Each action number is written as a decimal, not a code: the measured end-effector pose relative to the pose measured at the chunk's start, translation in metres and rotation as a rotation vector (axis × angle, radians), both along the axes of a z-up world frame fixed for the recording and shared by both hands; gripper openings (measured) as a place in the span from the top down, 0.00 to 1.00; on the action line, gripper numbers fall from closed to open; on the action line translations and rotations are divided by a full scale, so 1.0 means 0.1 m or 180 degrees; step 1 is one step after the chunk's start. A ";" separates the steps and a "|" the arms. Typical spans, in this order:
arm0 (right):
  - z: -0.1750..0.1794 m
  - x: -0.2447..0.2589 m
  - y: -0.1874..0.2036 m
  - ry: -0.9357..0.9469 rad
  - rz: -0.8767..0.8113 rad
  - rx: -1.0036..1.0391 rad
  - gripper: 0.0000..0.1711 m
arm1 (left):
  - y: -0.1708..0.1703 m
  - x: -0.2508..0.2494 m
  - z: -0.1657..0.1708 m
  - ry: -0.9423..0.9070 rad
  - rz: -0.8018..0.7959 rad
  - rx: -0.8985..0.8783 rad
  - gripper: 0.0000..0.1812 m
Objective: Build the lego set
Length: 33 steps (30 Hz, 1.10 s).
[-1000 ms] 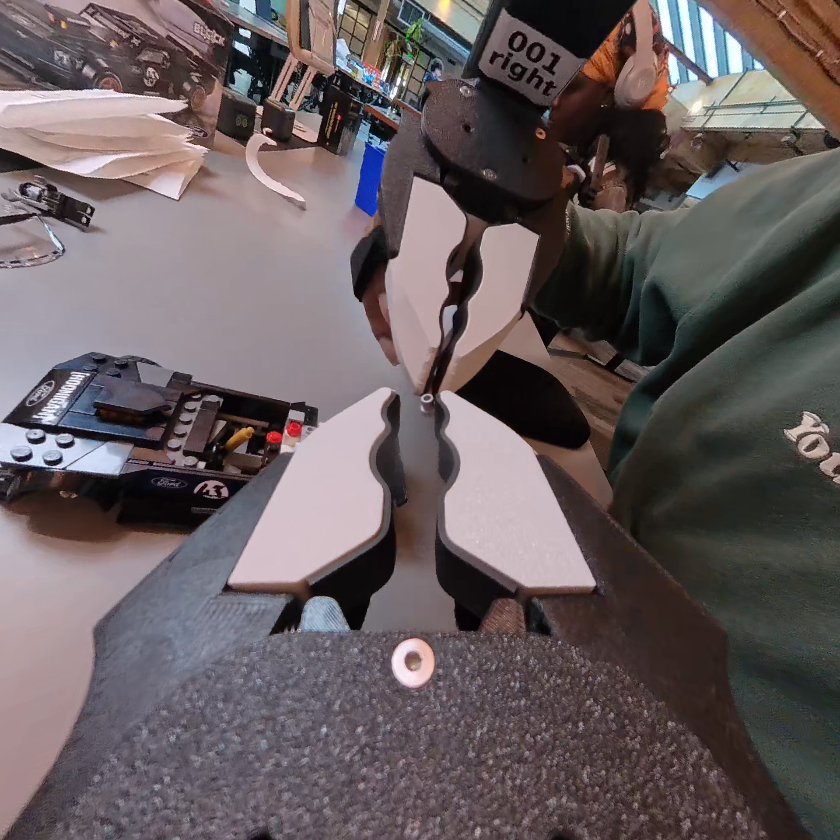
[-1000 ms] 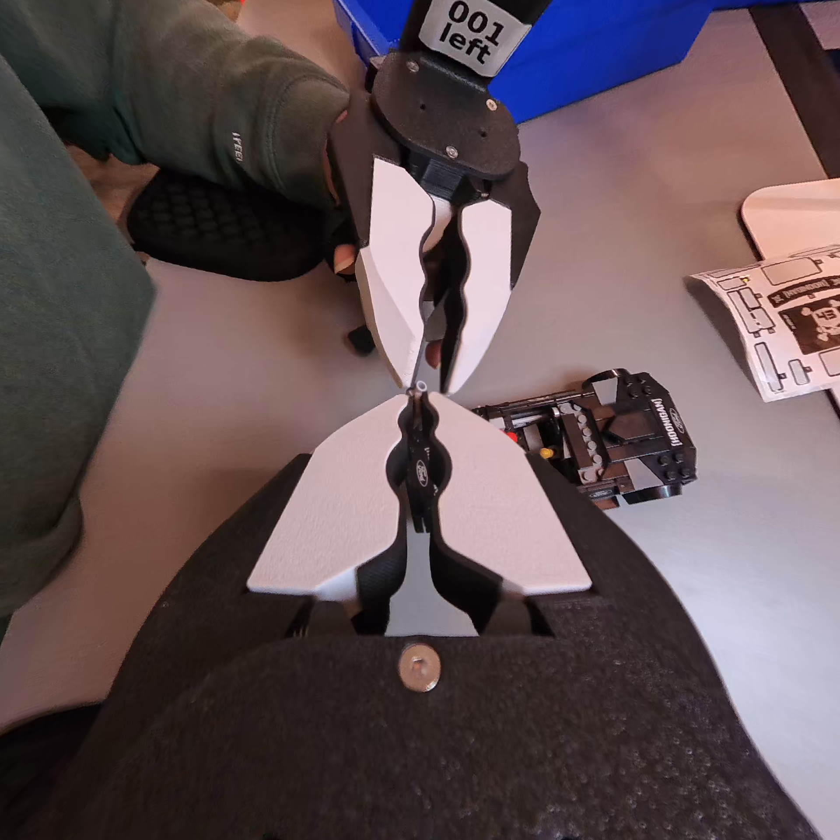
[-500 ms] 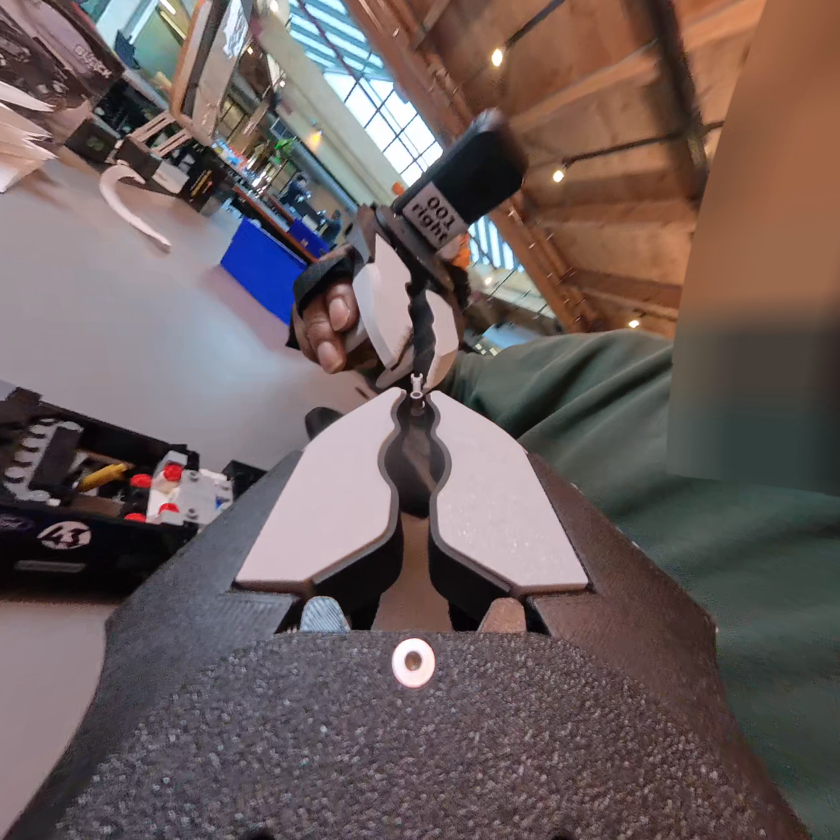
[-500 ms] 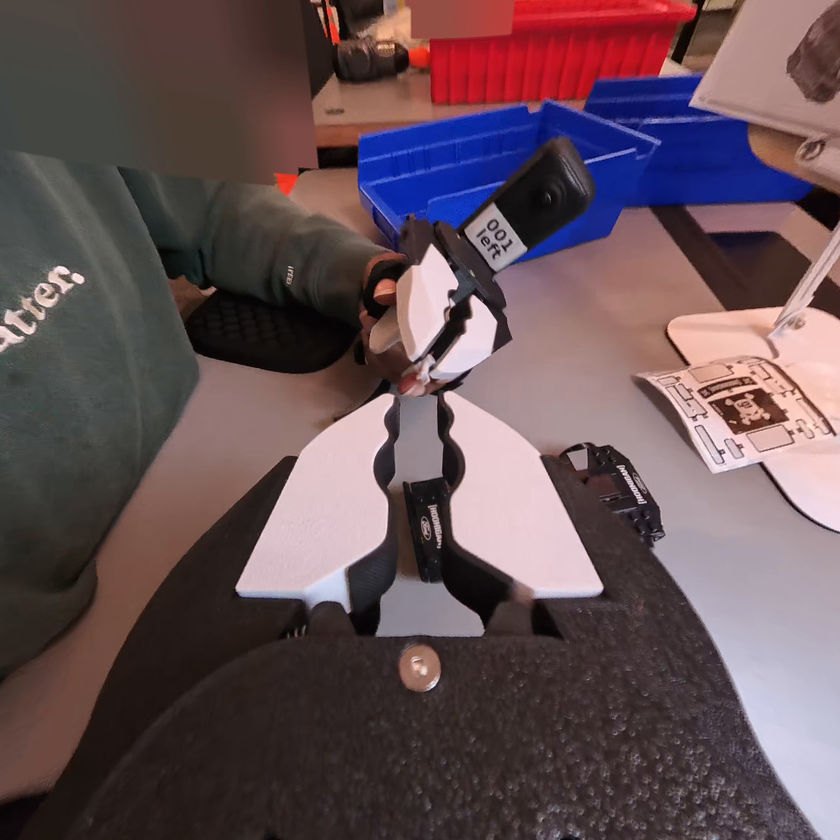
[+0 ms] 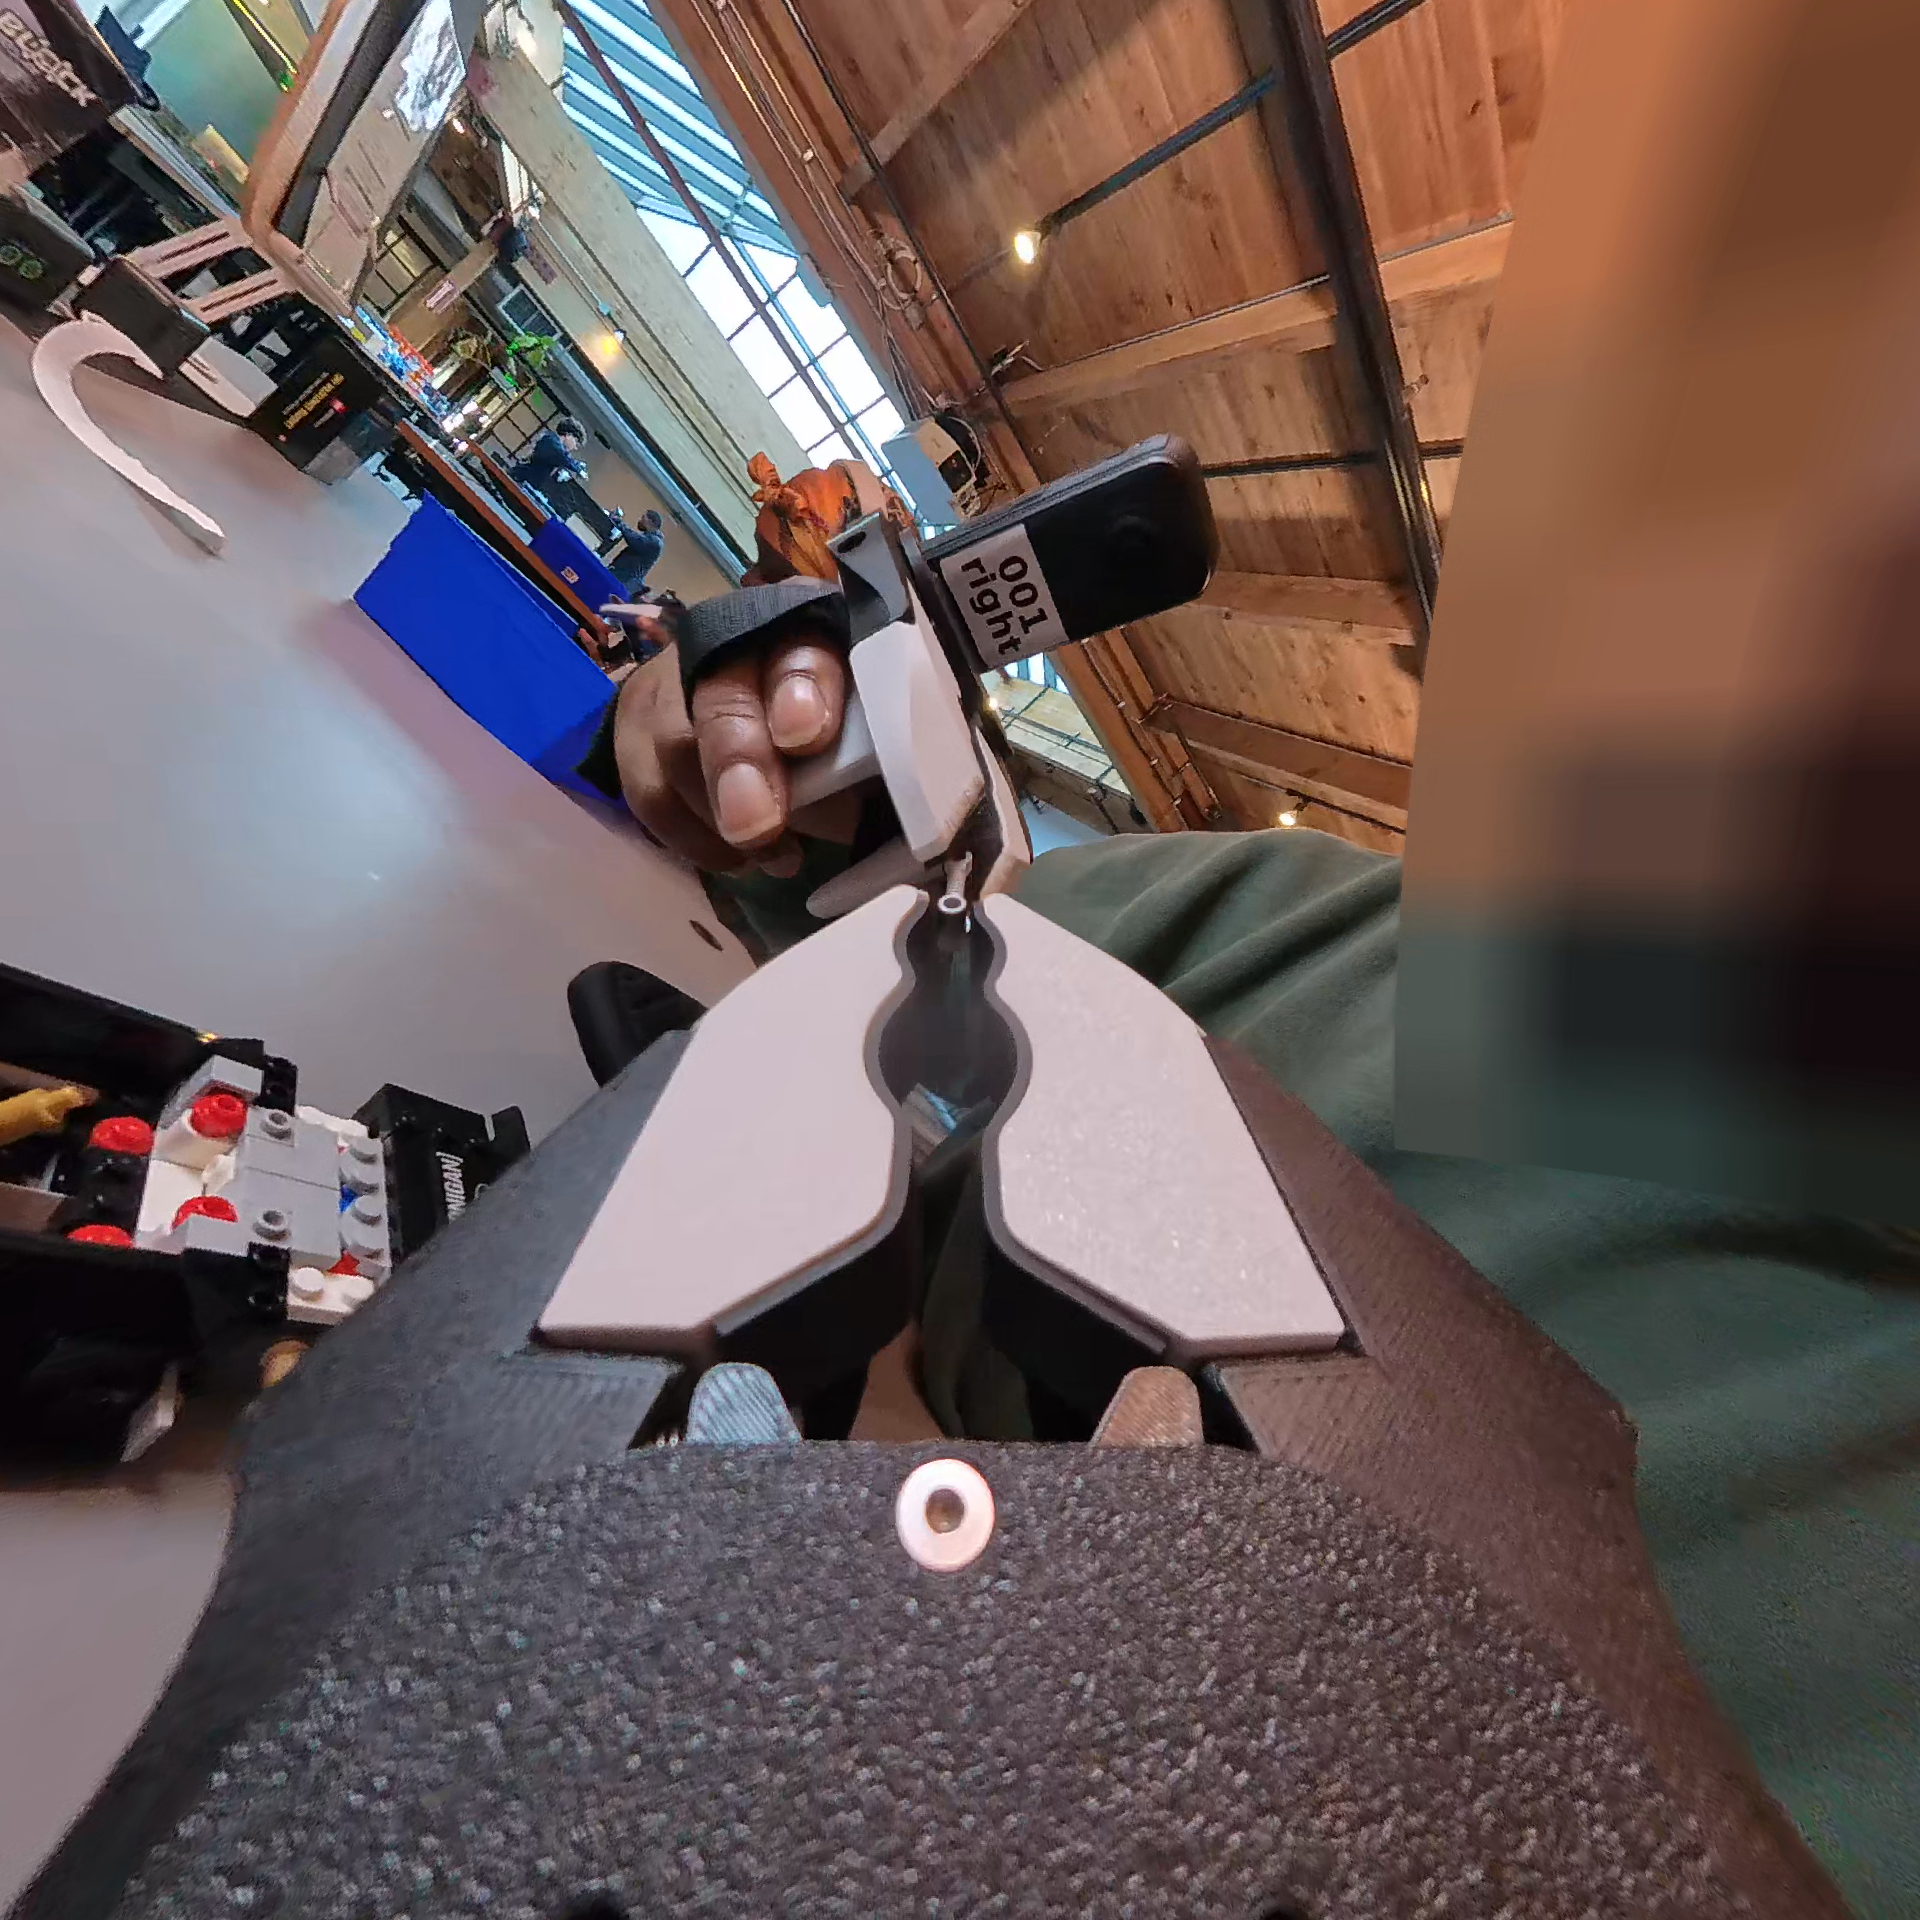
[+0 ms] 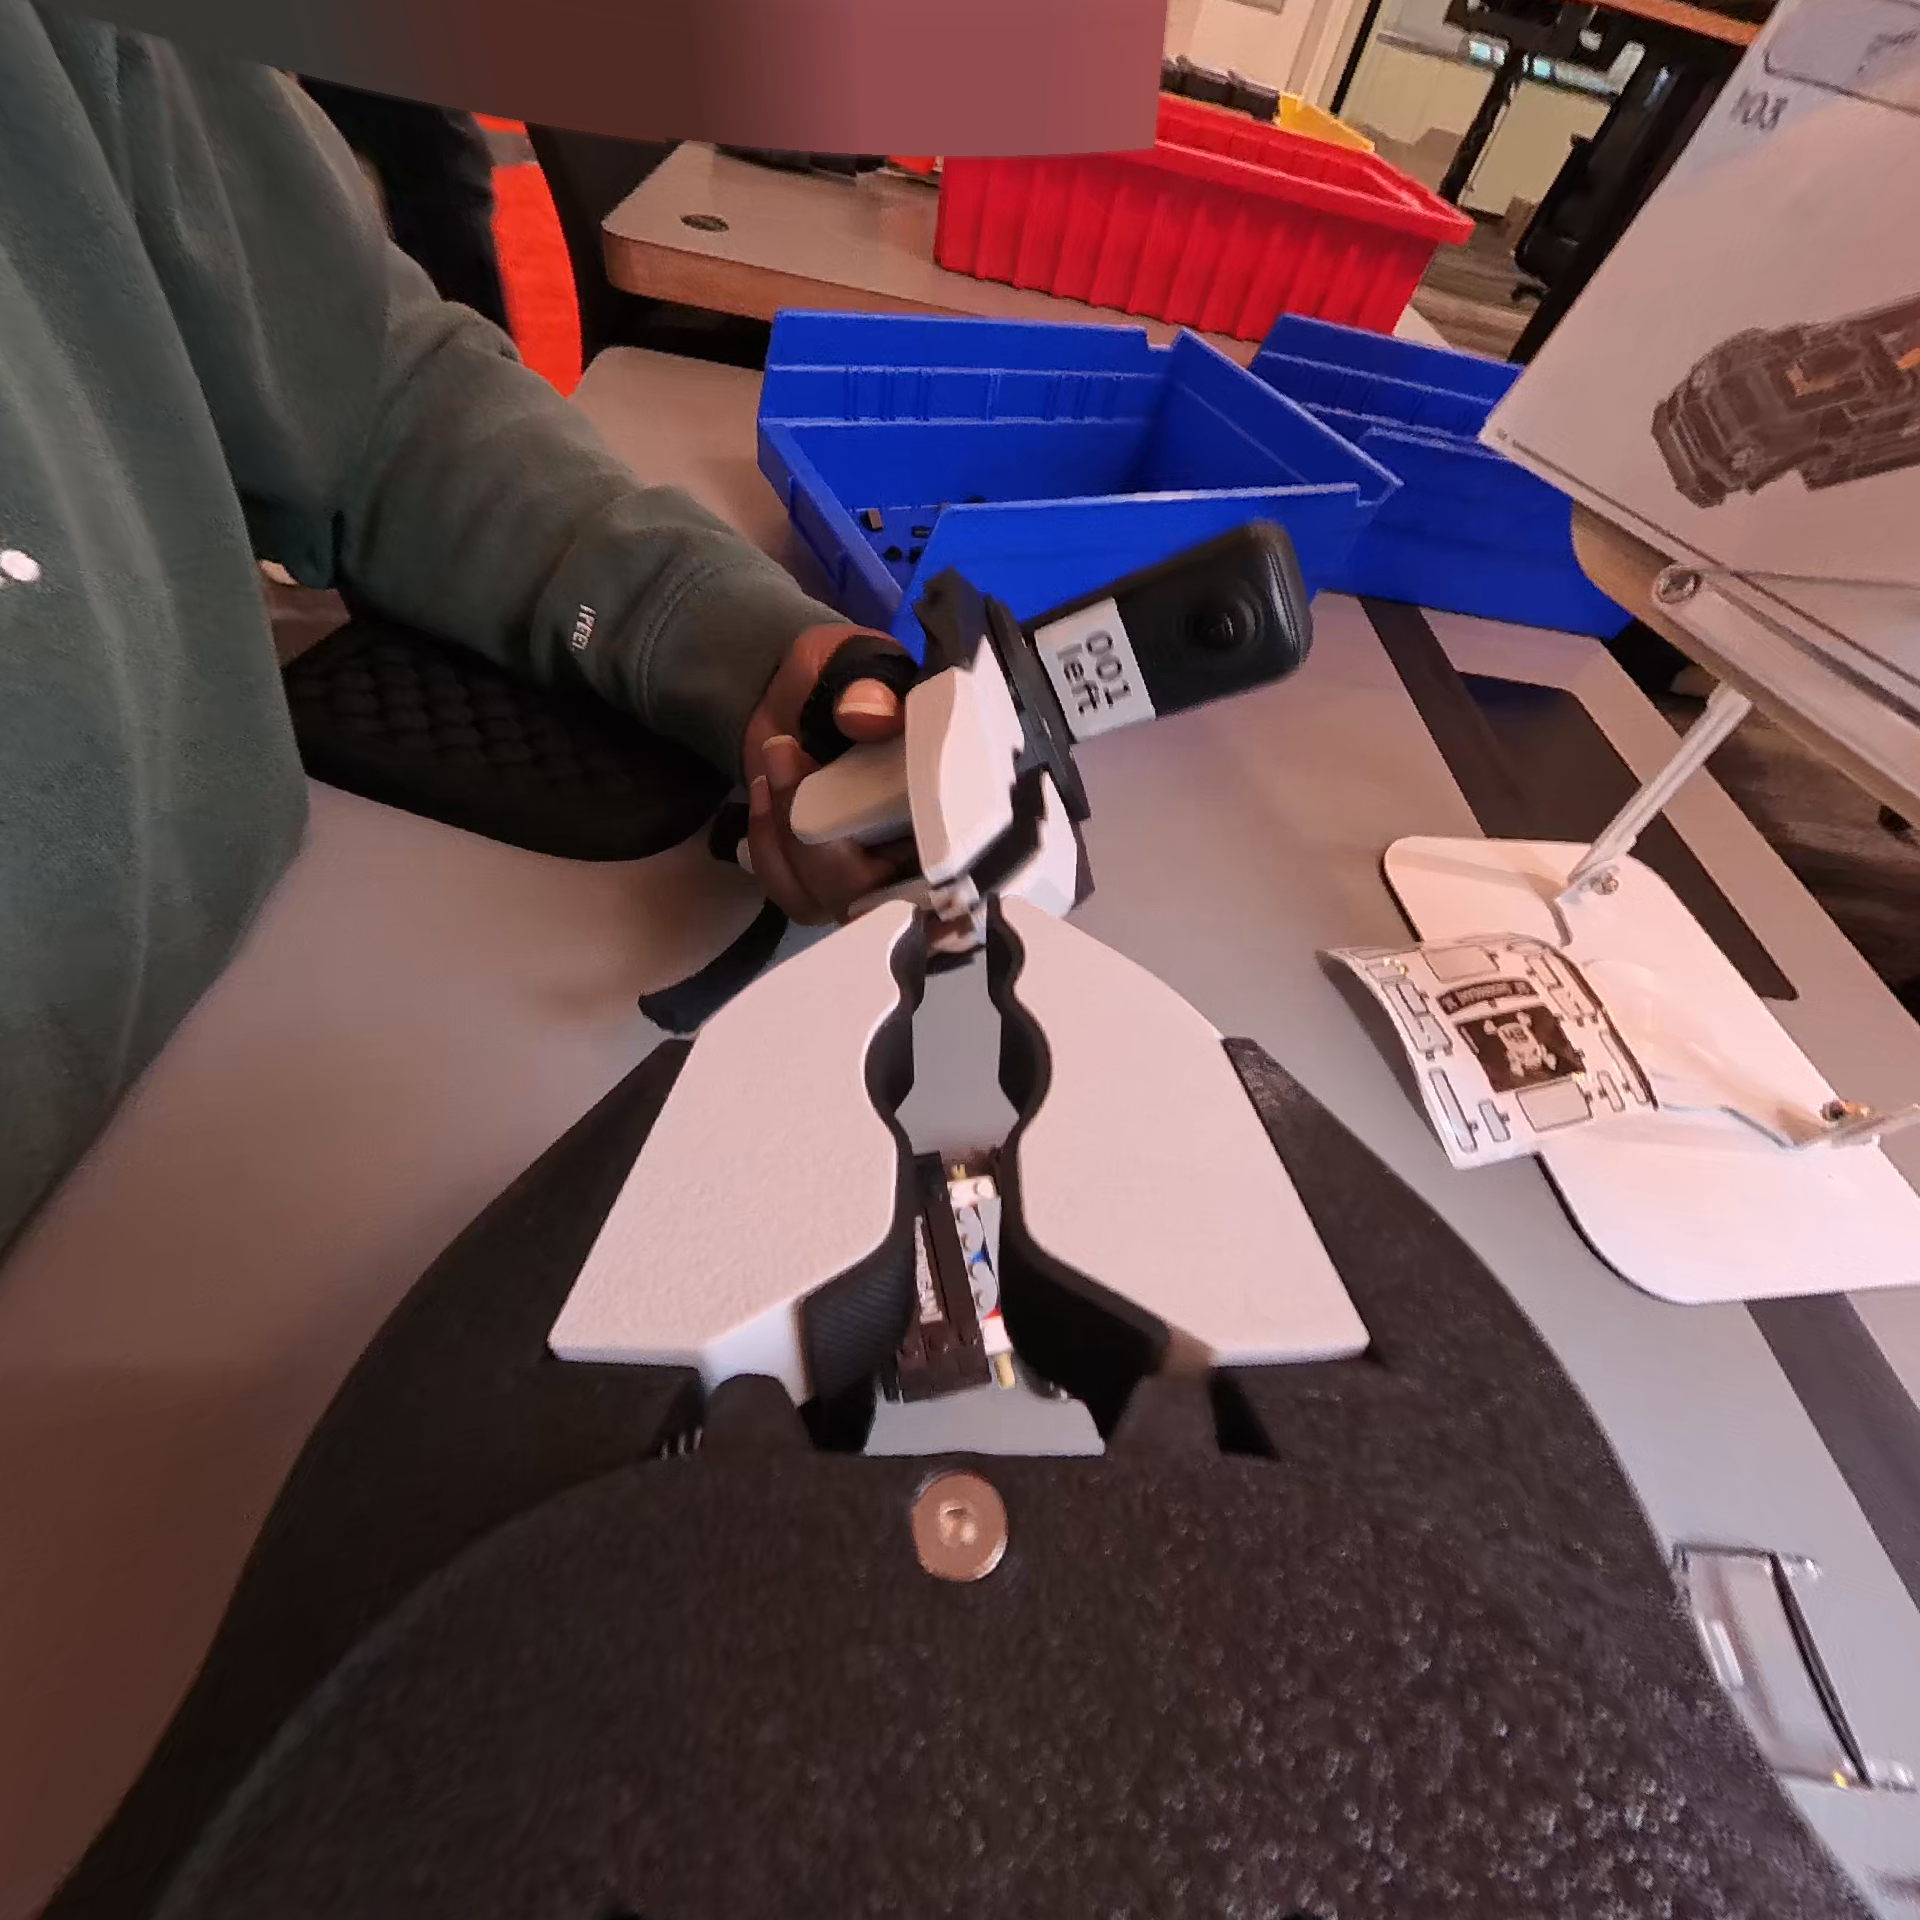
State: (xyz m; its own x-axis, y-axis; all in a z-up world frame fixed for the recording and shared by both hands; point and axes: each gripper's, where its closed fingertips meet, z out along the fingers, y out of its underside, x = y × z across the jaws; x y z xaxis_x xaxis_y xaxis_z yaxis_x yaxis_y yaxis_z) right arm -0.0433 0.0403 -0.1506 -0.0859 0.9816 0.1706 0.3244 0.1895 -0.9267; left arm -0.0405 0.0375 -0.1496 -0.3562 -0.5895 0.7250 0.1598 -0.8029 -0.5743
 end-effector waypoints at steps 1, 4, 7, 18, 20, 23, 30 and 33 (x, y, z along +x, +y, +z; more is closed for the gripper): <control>0.01 -0.01 -0.01 0.0025 0.0013 0.0011 0.95 | 0.00 0.00 0.00 -0.0017 -0.0022 -0.0040 0.96; 0.03 -0.02 0.00 0.0035 0.0019 0.0070 0.97 | -0.01 0.00 0.00 -0.0035 -0.0055 -0.0062 0.96; 0.01 -0.02 0.02 -0.0047 0.0009 0.0038 0.98 | 0.00 0.01 -0.01 0.0010 -0.0020 -0.0073 0.96; -0.90 0.19 0.69 -0.1602 -0.0811 -0.0520 0.98 | 0.35 0.06 -0.79 0.2574 0.1325 0.1900 0.65; -1.00 0.19 0.68 -0.1809 -0.0739 -0.0561 0.98 | 0.31 0.09 -0.93 0.2940 0.1281 0.2212 0.60; -1.10 0.18 0.66 -0.2053 -0.0602 -0.0603 0.98 | 0.27 0.15 -1.08 0.3268 0.1239 0.2479 0.56; -1.20 0.19 0.59 -0.2453 -0.0334 -0.0667 0.98 | 0.35 0.18 -1.27 0.3763 0.1449 0.3006 0.49; -1.21 0.19 0.59 -0.2530 -0.0239 -0.0645 0.98 | 0.35 0.17 -1.34 0.3837 0.1417 0.3082 0.50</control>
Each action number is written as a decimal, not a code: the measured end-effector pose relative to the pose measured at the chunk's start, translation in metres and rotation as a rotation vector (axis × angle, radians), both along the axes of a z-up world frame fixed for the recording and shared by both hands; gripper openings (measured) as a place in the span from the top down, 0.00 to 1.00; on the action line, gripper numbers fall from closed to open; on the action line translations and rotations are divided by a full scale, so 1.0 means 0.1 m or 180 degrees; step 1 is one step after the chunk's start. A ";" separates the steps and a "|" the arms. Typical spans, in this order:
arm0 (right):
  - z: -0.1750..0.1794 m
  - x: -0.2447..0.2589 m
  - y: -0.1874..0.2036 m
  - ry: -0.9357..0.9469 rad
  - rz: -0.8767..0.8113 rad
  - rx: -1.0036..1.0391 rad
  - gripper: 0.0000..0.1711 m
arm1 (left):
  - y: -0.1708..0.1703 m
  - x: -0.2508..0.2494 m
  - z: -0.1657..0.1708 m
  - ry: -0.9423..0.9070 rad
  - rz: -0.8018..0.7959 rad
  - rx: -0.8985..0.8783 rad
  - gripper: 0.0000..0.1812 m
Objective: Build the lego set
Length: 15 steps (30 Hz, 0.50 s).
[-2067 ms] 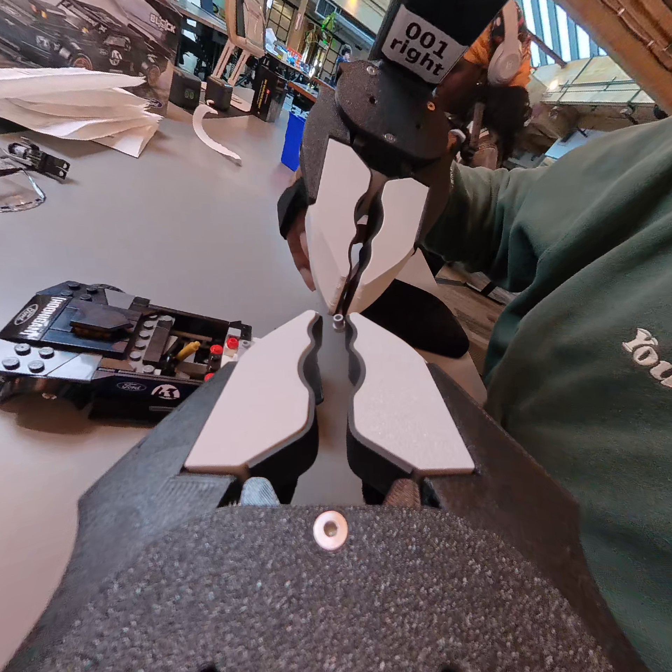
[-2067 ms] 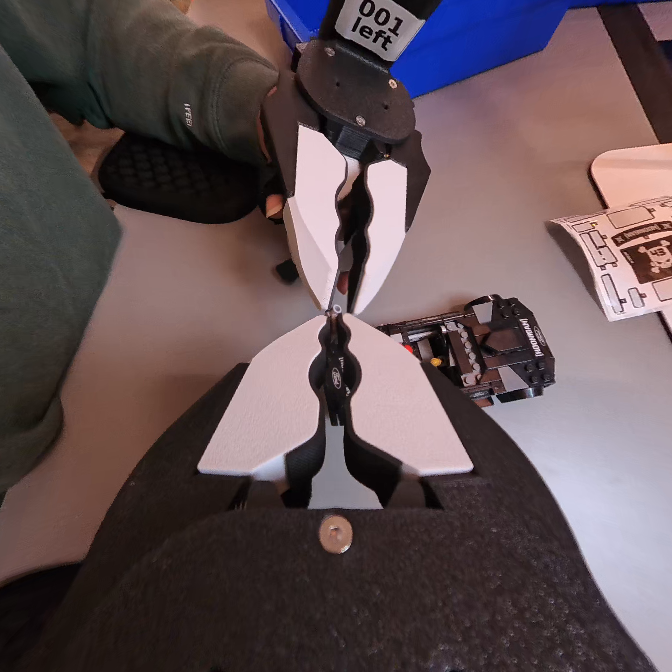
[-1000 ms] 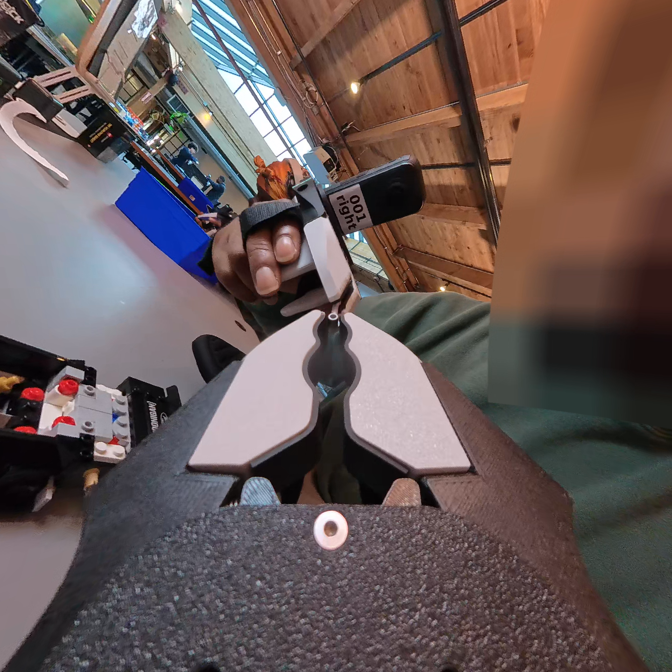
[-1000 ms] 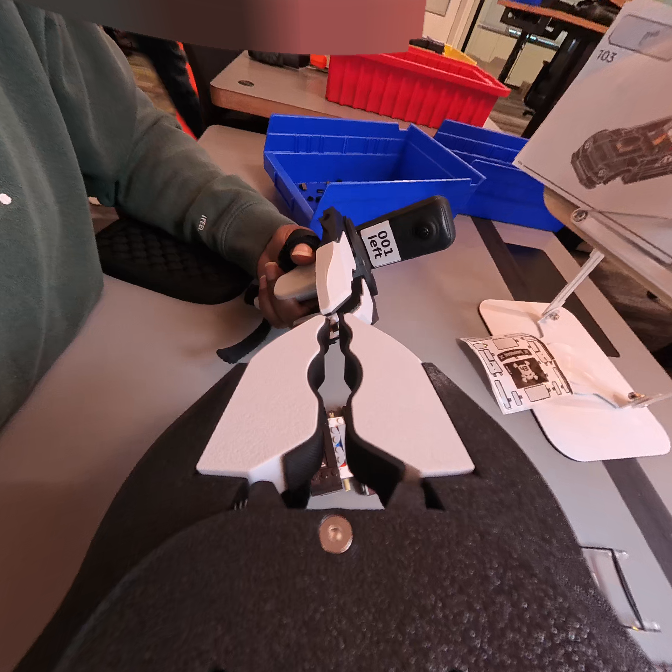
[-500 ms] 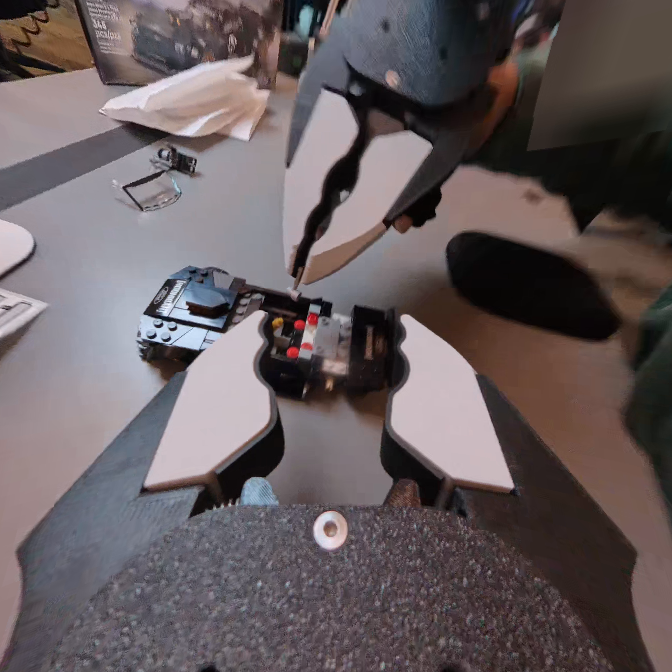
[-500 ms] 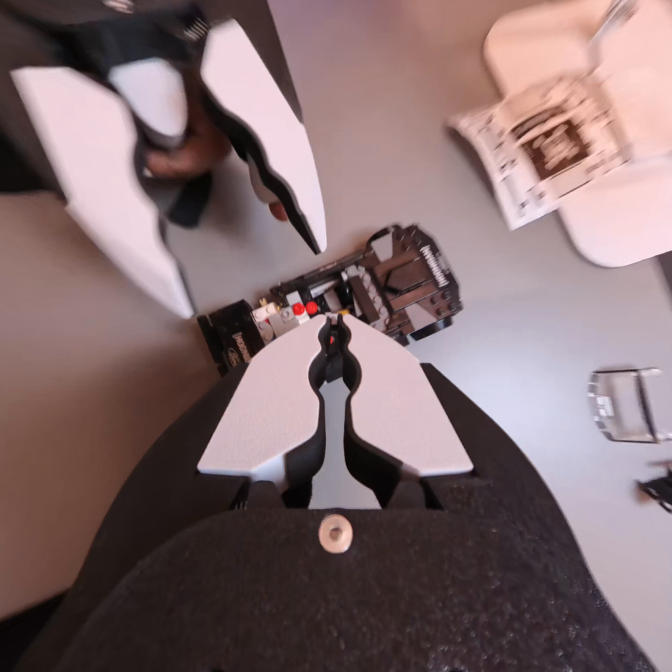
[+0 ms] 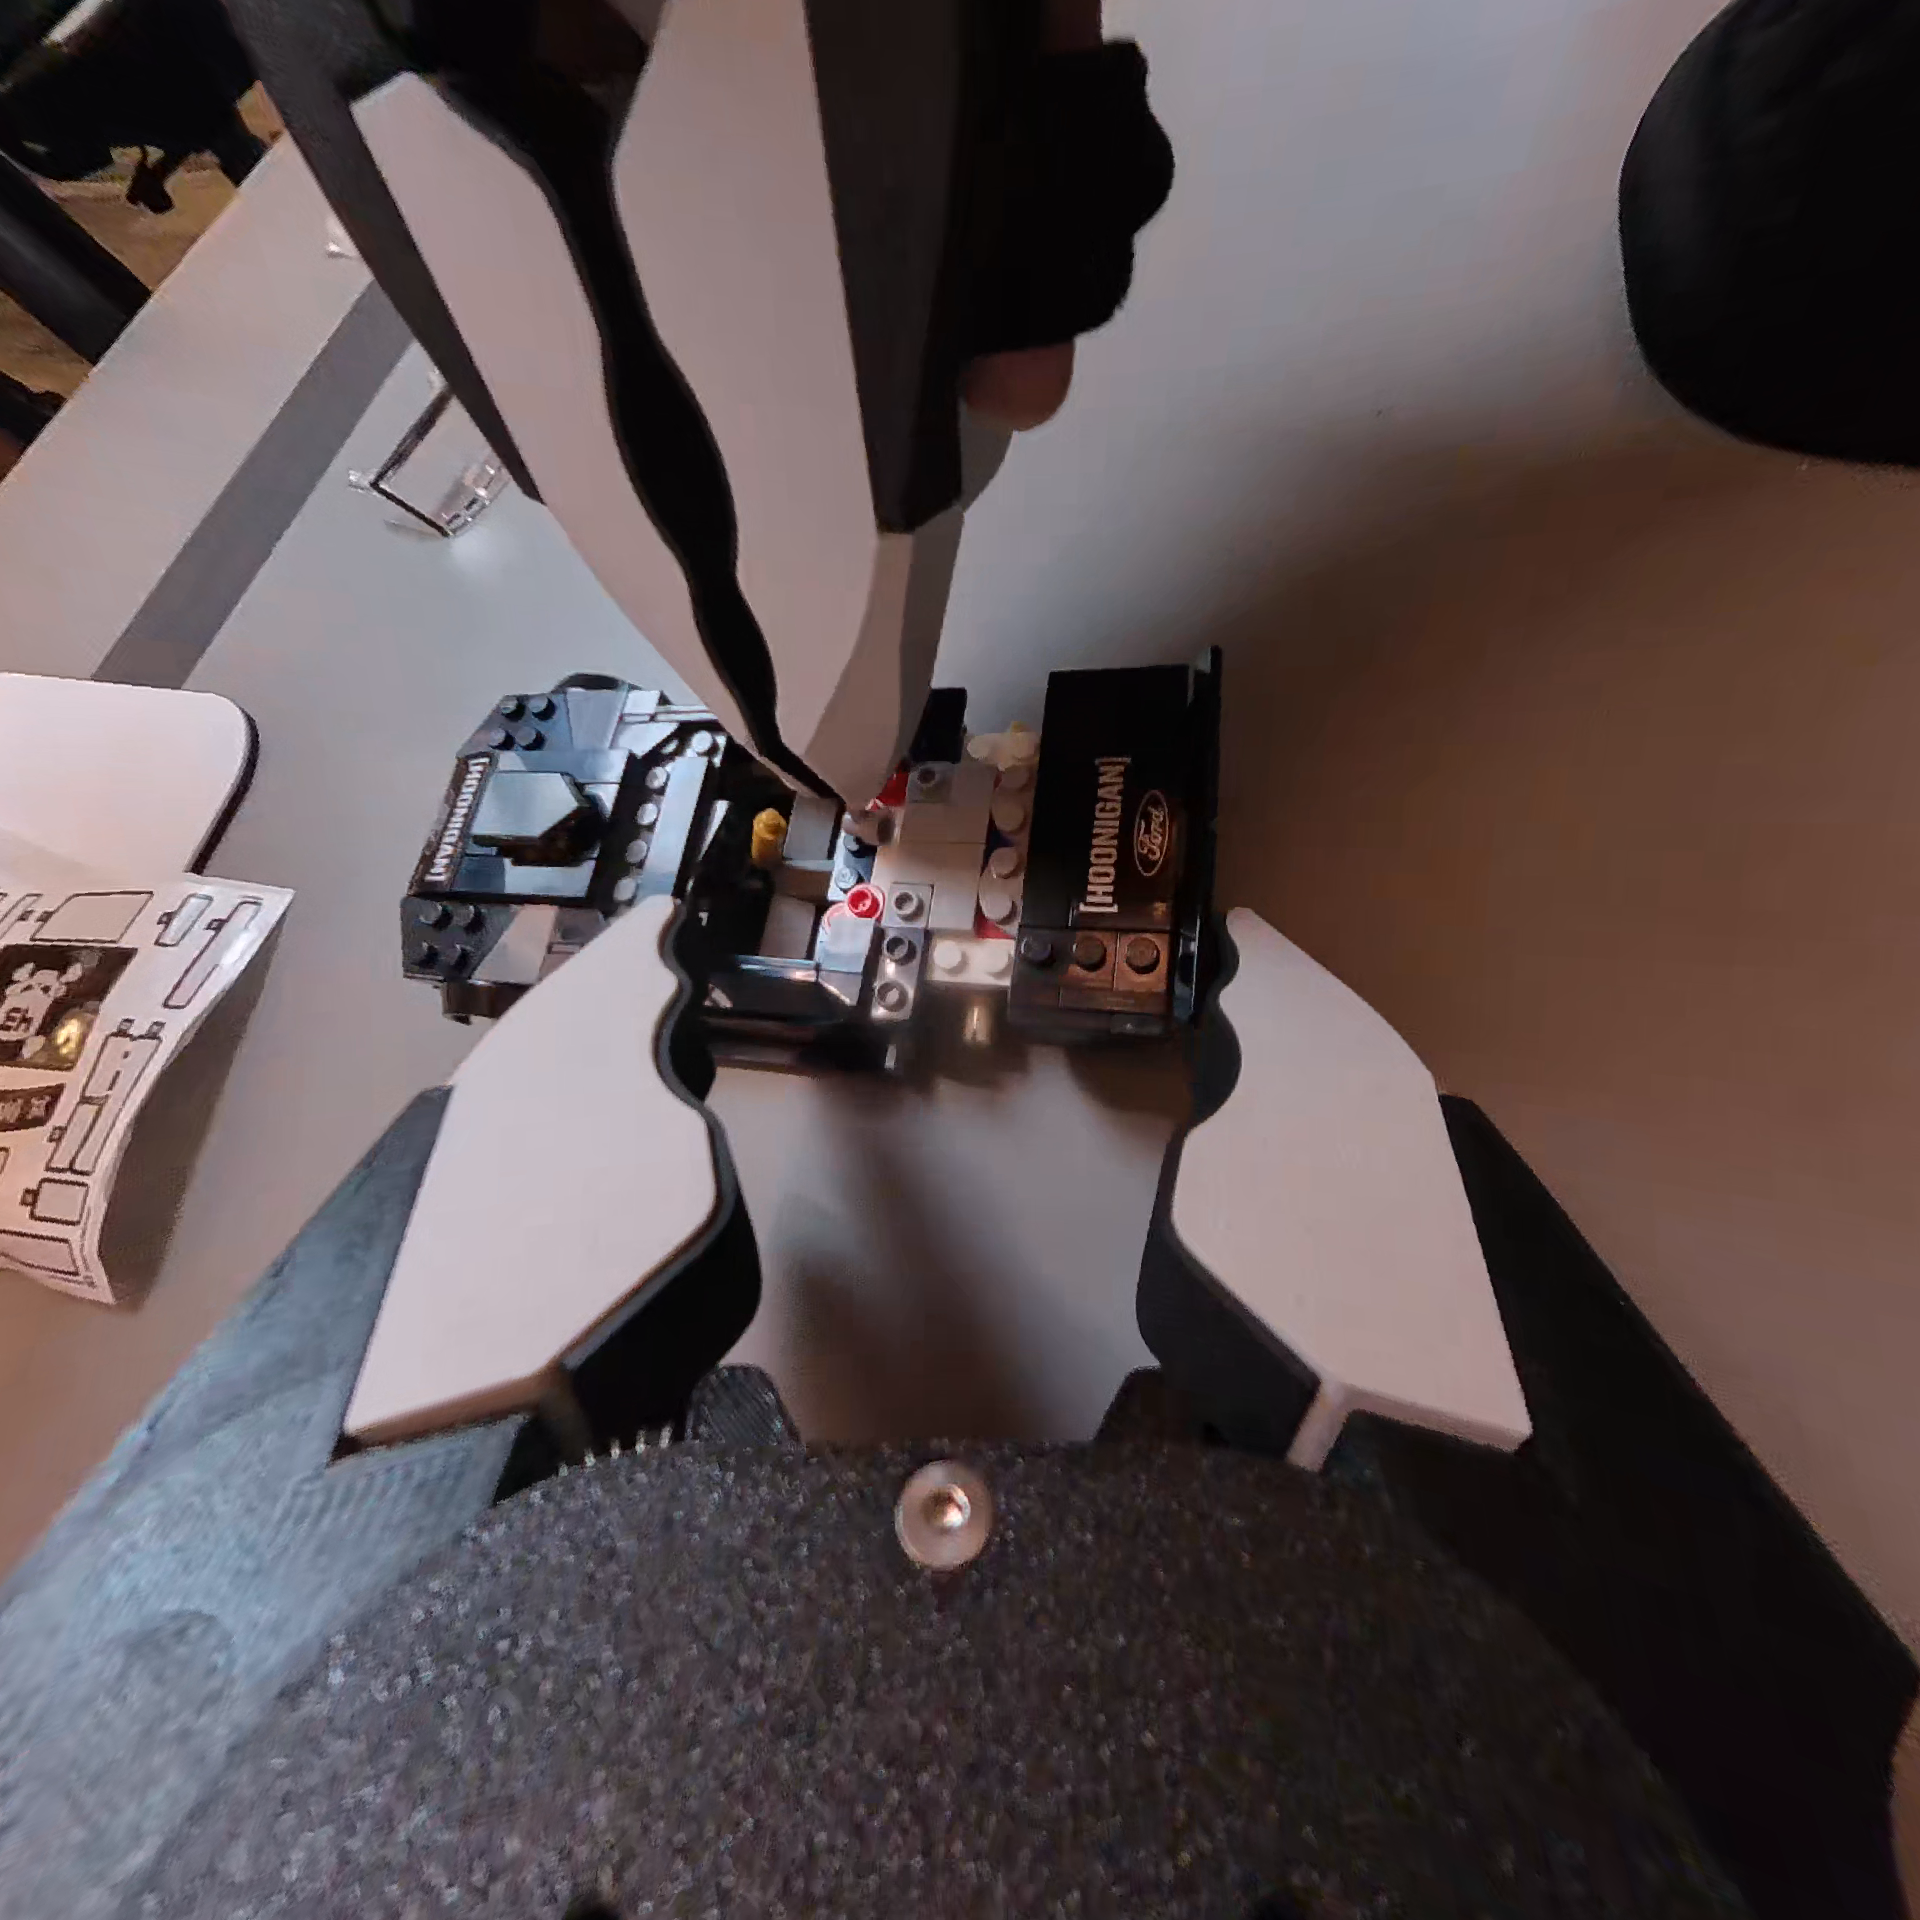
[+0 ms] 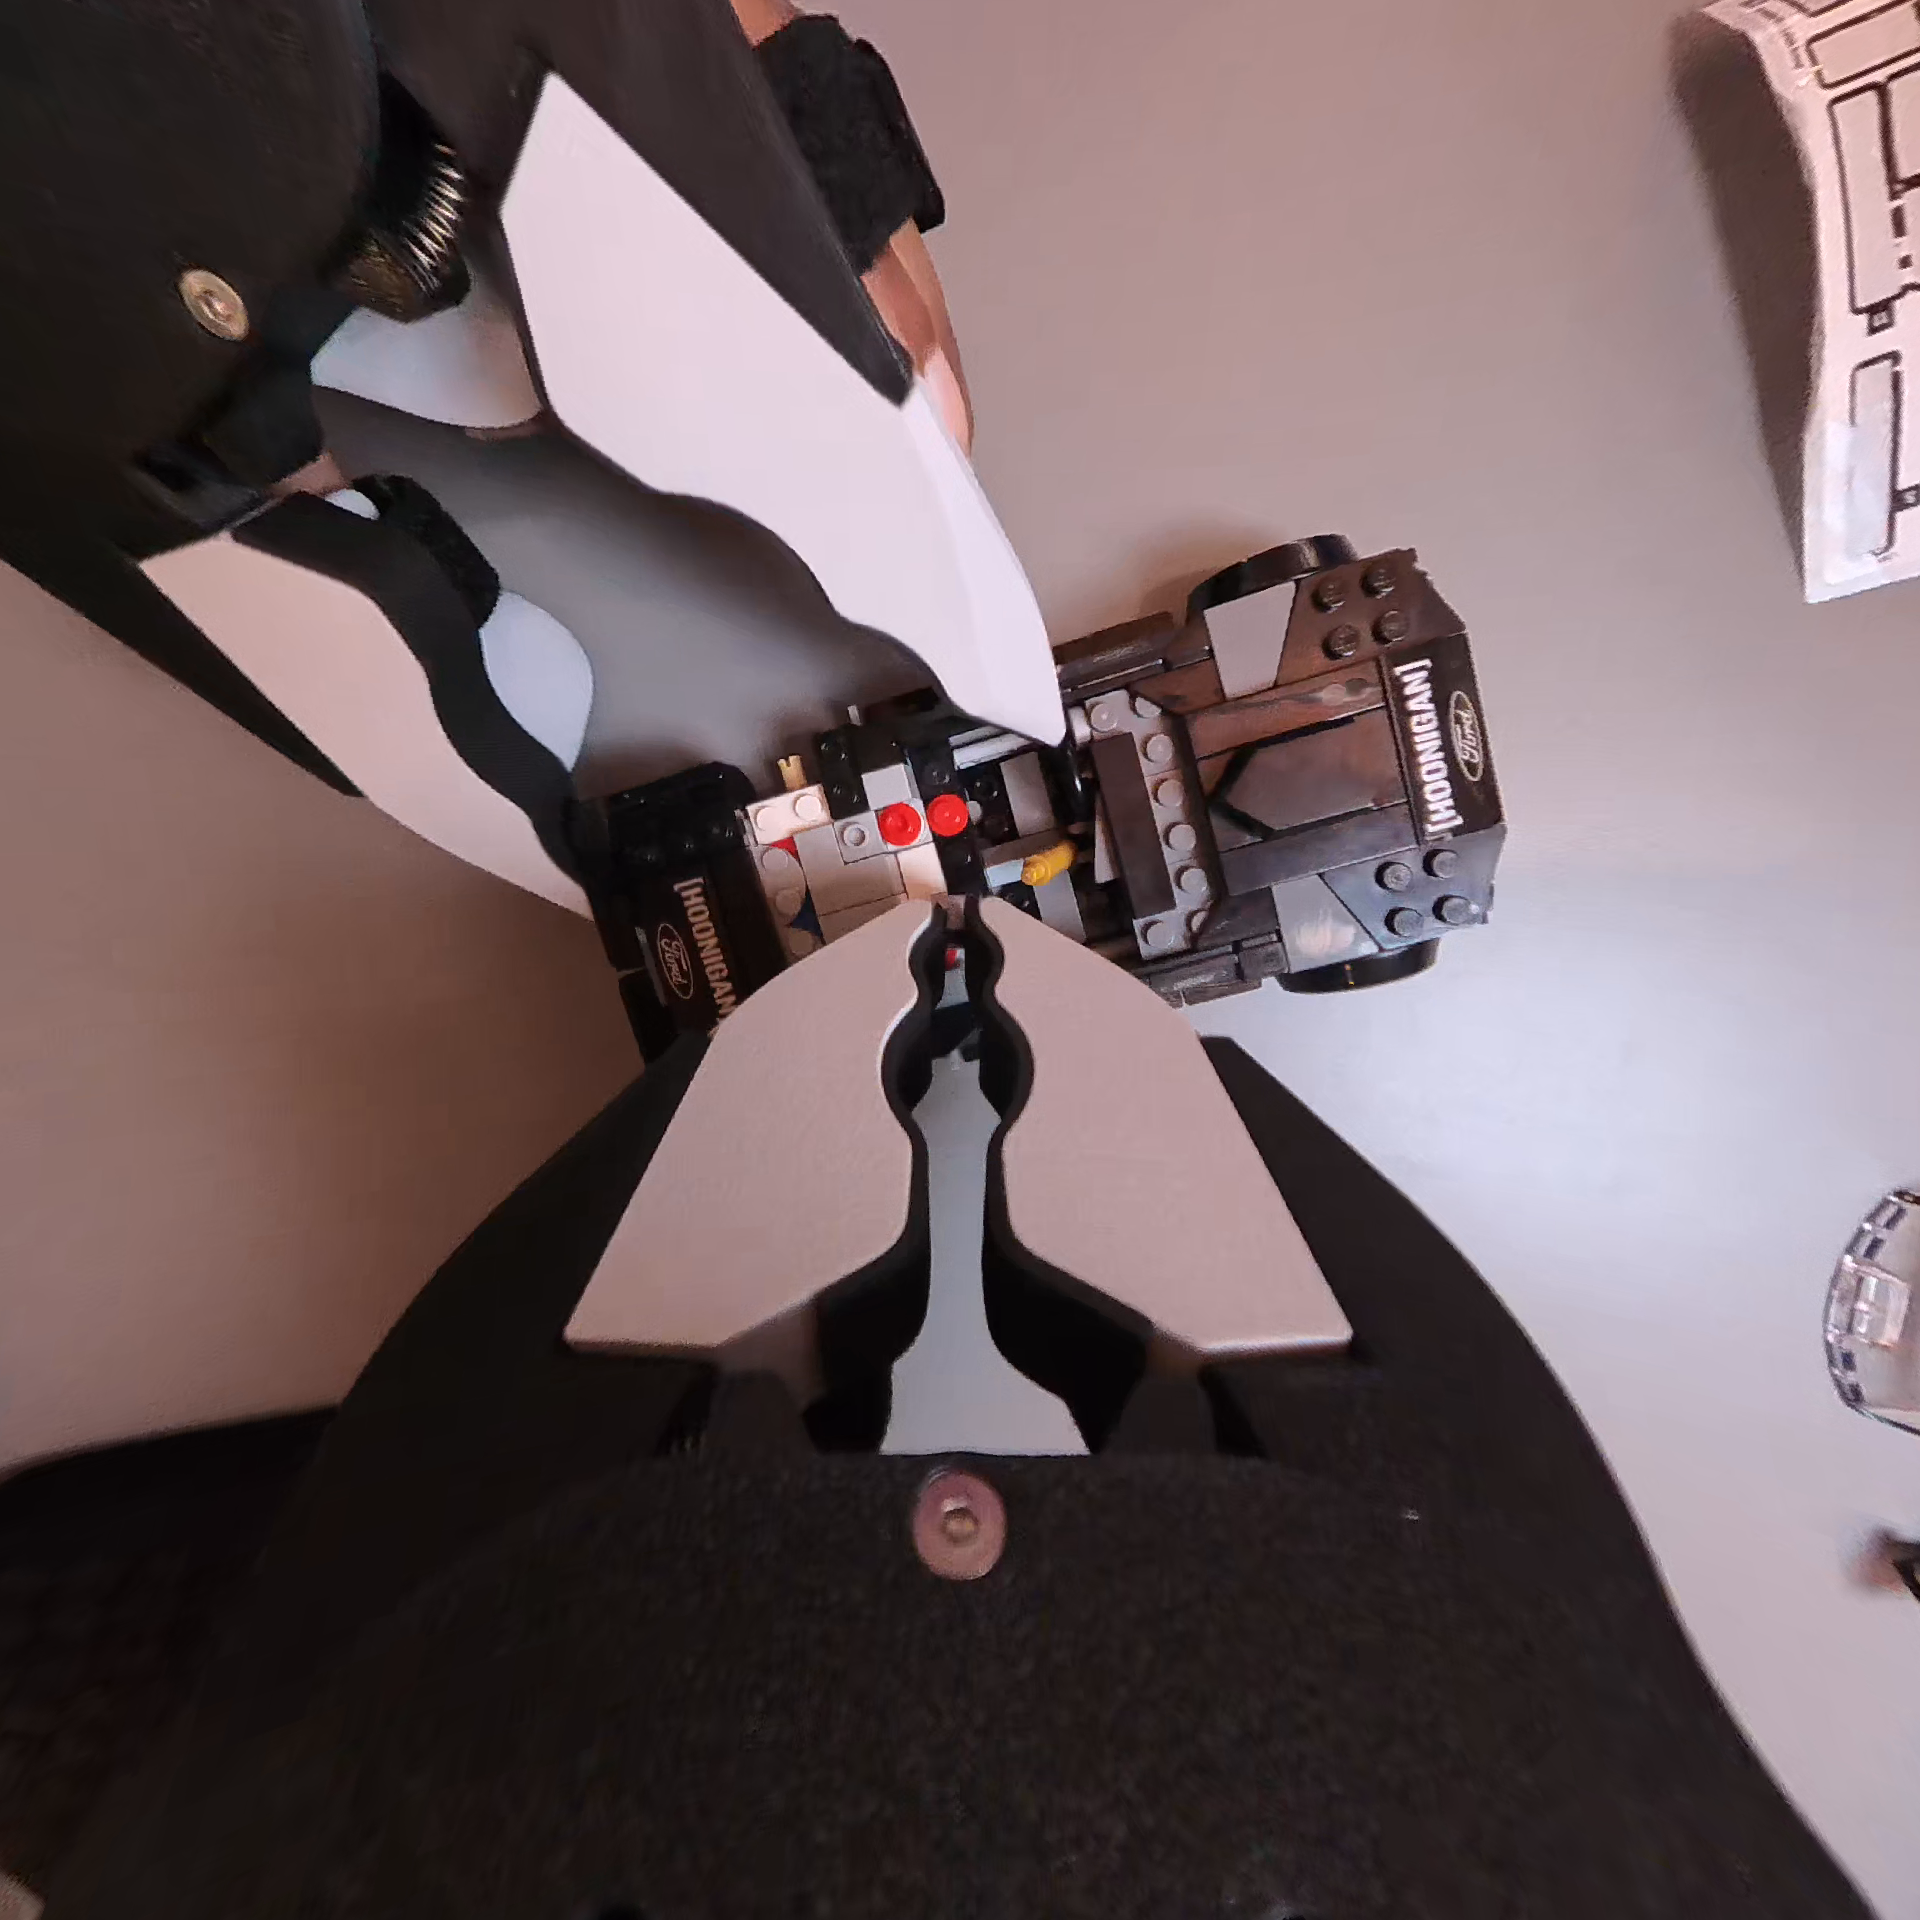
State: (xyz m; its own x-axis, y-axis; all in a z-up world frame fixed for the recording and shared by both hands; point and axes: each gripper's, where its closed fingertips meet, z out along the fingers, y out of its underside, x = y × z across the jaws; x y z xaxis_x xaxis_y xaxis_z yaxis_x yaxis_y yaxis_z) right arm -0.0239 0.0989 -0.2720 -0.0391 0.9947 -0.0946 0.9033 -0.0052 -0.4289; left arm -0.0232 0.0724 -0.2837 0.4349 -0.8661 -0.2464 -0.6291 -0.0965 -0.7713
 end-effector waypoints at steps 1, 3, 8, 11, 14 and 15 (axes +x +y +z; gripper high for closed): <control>0.00 0.00 -0.01 -0.0018 0.0016 -0.0045 0.98 | 0.01 -0.01 0.00 0.0005 0.0009 -0.0001 0.50; 0.00 -0.01 -0.02 -0.0056 0.0066 -0.0130 0.98 | 0.02 -0.02 0.00 0.0011 -0.0004 0.0033 0.50; 0.00 -0.01 -0.02 -0.0147 0.0114 -0.0332 0.98 | 0.02 -0.04 0.00 0.0012 -0.0010 0.0059 0.51; 0.00 -0.01 -0.02 -0.0218 0.0126 -0.0410 0.98 | 0.02 -0.04 0.01 0.0032 -0.0013 0.0142 0.52; -0.01 0.00 -0.01 -0.0284 0.0154 -0.0418 0.98 | 0.03 -0.03 0.03 0.0085 -0.0001 0.0298 0.52; -0.01 0.00 -0.01 -0.0299 0.0165 -0.0420 0.98 | 0.04 -0.03 0.04 0.0115 0.0006 0.0354 0.52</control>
